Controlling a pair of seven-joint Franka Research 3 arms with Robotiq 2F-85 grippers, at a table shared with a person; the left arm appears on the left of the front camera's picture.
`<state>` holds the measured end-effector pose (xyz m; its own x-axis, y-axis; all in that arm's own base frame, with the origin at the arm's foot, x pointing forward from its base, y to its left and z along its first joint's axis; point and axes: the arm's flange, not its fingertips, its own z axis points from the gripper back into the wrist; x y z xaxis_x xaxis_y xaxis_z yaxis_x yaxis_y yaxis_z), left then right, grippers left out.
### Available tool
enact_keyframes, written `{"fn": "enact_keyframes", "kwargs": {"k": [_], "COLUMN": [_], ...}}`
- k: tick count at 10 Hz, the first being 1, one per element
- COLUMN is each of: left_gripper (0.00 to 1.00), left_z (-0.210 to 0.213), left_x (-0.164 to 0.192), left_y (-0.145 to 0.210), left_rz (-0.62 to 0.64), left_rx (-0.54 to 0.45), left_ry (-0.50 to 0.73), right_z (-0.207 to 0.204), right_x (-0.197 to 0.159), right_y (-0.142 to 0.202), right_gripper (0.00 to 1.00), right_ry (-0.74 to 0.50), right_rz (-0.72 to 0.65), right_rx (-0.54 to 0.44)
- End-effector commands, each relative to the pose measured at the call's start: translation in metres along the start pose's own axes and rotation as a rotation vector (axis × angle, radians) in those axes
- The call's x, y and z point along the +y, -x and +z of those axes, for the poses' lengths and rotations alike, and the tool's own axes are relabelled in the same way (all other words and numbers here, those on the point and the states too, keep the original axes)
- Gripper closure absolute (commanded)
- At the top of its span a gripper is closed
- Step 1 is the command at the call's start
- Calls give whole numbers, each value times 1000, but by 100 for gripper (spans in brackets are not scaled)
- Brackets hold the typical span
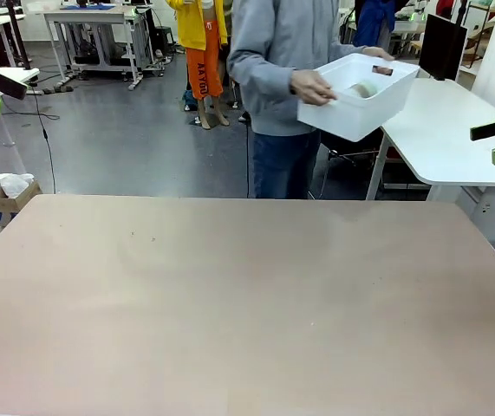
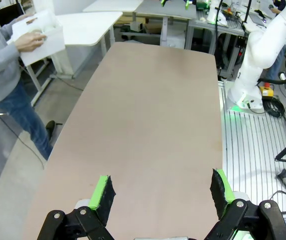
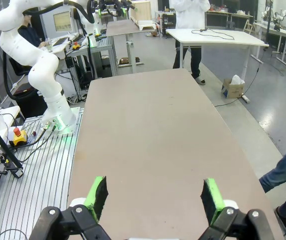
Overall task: Stack the cups and store them in the basket.
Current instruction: Place the stack of Reusable plastic cups into the Pantry Basket.
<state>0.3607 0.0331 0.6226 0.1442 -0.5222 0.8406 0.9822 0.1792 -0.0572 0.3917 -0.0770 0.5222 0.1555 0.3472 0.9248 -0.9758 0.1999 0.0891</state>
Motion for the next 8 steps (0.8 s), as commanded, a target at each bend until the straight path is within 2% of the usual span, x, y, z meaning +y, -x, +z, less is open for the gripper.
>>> {"fn": "enact_keyframes", "kwargs": {"k": [1, 8], "left_gripper": [0, 0], "left_z": [1, 1], "left_x": [-2, -2], "left_y": [-2, -2], "left_rz": [-11, -11], "left_rx": [2, 2], "left_ry": [3, 3], "right_z": [1, 1], "right_x": [1, 1], "right_y": [-4, -4], "right_gripper": [0, 0], "right_ry": [4, 4], "right_rz": [-10, -10], "right_rx": [-17, -17]}}
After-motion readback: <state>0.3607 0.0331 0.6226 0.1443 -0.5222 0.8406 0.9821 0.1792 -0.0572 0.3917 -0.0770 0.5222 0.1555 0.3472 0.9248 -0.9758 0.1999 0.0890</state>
